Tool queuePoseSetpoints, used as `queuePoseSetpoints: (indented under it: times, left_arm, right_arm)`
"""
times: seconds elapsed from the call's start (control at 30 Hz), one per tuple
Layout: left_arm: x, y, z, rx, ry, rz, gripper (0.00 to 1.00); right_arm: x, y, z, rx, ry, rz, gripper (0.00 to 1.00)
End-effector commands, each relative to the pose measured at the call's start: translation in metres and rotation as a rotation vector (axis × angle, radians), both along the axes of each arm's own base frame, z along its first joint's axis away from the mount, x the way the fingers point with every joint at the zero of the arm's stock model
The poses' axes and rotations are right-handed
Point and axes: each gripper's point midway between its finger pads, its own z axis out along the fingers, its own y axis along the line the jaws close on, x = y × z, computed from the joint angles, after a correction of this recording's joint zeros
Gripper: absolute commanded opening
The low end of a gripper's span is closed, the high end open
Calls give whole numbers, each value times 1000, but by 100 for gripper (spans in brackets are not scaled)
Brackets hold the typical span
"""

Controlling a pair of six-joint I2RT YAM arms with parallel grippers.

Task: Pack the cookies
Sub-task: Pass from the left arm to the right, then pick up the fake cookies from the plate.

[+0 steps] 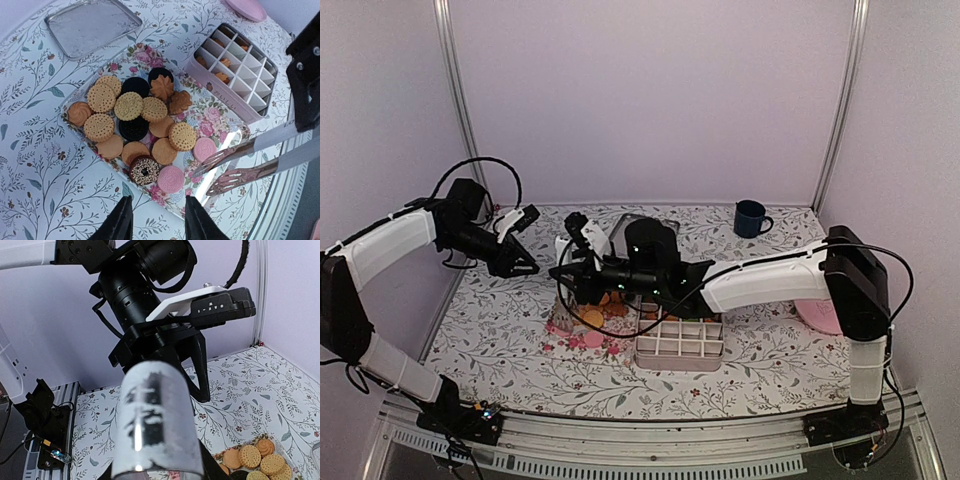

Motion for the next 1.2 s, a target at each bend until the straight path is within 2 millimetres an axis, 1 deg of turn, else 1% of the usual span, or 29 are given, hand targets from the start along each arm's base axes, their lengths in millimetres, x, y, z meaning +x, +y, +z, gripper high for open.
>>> queuePoseSetpoints:
  times: [0.0, 0.1, 0.2, 0.47, 0.63, 0.77, 0.93, 1.03, 1.17]
  left_arm:
    - [3, 2, -2, 0, -12, 3, 36]
    - [3, 2, -5, 4, -8, 3, 36]
    - [2, 2, -6, 2, -5, 2, 37]
    - [-1, 3, -6, 8, -16, -6, 37]
    - [-3, 3, -8, 7, -13, -8, 37]
    - [-3, 3, -5, 4, -18, -10, 37]
    - [-2, 2, -4, 2, -19, -12, 37]
    - [-2, 2, -4, 0, -12, -14, 37]
    - [-1, 1, -4, -4, -10, -17, 37]
  right_arm:
    - [2, 6, -2, -26, -88, -109, 34]
    - [-7, 9, -10, -61, -134, -143, 34]
    - [-8, 9, -17, -86, -160, -173, 34]
    - [-9, 3, -37, -119, -136, -216, 34]
    - [-11, 0, -45, -141, -142, -273, 34]
    - [-14, -5, -52, -151, -122, -283, 34]
    - [-18, -17, -54, -150, -79, -291, 35]
    - [-23, -23, -53, -136, -39, -294, 37]
    - [-26, -30, -50, -138, -30, -304, 38]
